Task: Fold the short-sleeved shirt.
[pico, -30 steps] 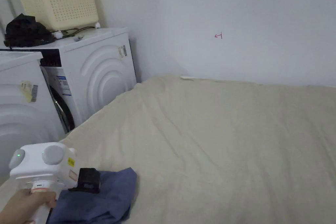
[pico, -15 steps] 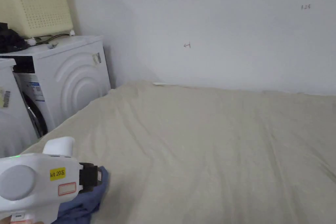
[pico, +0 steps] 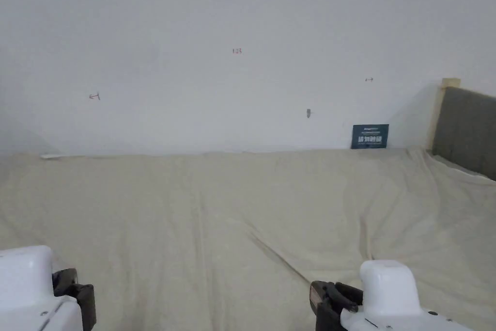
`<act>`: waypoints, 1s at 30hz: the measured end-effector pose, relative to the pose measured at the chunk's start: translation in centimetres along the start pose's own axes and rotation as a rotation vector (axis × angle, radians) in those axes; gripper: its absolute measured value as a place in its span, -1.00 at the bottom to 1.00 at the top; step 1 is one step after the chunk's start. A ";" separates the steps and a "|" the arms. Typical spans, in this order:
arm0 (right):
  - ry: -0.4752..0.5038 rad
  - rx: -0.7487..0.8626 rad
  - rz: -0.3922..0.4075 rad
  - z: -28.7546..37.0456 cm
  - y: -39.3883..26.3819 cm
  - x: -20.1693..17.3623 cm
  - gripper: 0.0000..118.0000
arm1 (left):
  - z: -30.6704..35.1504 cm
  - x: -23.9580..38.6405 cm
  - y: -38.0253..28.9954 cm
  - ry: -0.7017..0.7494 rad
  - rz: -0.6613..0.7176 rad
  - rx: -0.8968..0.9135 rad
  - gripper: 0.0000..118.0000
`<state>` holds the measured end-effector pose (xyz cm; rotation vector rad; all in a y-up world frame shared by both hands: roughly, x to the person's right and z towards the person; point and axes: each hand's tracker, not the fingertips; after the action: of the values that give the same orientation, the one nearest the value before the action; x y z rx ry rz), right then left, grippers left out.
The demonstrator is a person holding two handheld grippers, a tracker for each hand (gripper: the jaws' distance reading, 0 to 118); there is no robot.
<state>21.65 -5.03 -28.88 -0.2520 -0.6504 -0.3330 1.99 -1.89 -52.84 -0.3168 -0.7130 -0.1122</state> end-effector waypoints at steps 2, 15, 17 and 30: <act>-0.037 0.040 0.012 1.7 0.3 1.1 -1.00 | 1.1 2.3 -0.6 -0.005 -0.032 0.013 -0.95; -0.063 0.275 0.111 9.4 0.0 0.7 -1.00 | 8.0 8.4 -0.1 -0.030 -0.042 0.154 -0.95; -0.066 0.289 0.112 9.7 0.2 0.4 -1.00 | 8.7 8.5 -0.2 -0.021 -0.054 0.169 -0.95; -0.063 0.322 0.081 11.8 0.2 -0.1 0.56 | 9.2 7.1 -0.5 -0.124 -0.016 0.109 0.94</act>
<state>15.18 -0.97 -19.92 0.0192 -0.7426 -0.1396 1.44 0.64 -41.46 -0.2153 -0.8415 -0.0688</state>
